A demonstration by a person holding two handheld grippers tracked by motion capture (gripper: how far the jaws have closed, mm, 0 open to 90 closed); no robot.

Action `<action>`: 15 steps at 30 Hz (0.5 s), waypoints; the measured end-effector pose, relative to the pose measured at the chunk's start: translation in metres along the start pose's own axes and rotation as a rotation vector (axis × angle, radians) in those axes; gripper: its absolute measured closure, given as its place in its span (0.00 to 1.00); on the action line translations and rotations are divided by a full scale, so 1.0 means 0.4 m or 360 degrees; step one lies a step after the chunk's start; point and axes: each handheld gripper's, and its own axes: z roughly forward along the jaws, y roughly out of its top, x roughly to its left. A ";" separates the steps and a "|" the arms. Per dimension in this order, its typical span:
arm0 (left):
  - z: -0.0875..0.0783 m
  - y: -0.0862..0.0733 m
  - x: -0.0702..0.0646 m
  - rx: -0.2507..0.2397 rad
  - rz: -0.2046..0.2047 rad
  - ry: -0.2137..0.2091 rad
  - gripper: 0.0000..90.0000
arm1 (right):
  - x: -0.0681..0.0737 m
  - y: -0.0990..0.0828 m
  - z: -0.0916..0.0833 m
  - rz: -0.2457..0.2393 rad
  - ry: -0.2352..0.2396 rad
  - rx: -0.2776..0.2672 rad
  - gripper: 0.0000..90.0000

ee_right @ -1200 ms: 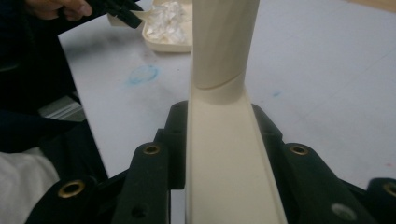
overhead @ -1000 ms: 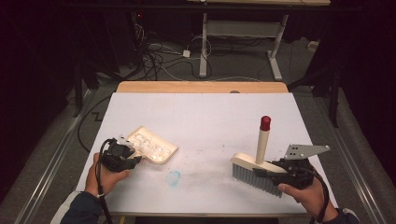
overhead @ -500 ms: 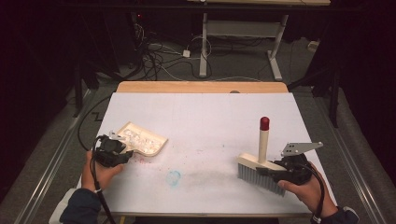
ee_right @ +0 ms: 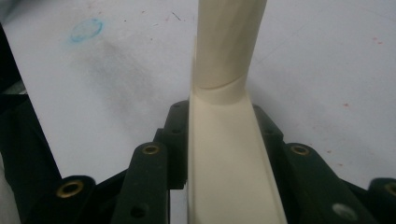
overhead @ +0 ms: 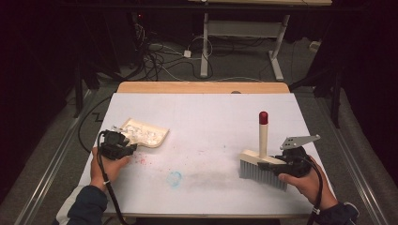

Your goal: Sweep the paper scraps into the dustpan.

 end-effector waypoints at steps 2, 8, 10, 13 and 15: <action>0.004 -0.002 -0.006 0.0003 -0.0014 0.0004 0.70 | -0.007 0.005 0.002 0.0006 0.0000 0.0009 0.74; 0.014 -0.017 -0.035 0.0054 -0.0031 -0.0054 0.59 | -0.029 0.010 0.009 0.0018 0.0003 0.0011 0.72; 0.008 -0.022 -0.049 0.0050 -0.0020 -0.0073 0.57 | -0.035 0.012 0.012 0.0033 0.0001 0.0009 0.71; -0.004 -0.028 -0.070 0.0048 0.0036 -0.0082 0.56 | -0.046 0.016 0.013 0.0057 -0.0004 0.0017 0.70; -0.007 -0.030 -0.076 0.0047 0.0061 -0.0056 0.55 | -0.055 0.020 0.014 0.0078 -0.0012 0.0023 0.69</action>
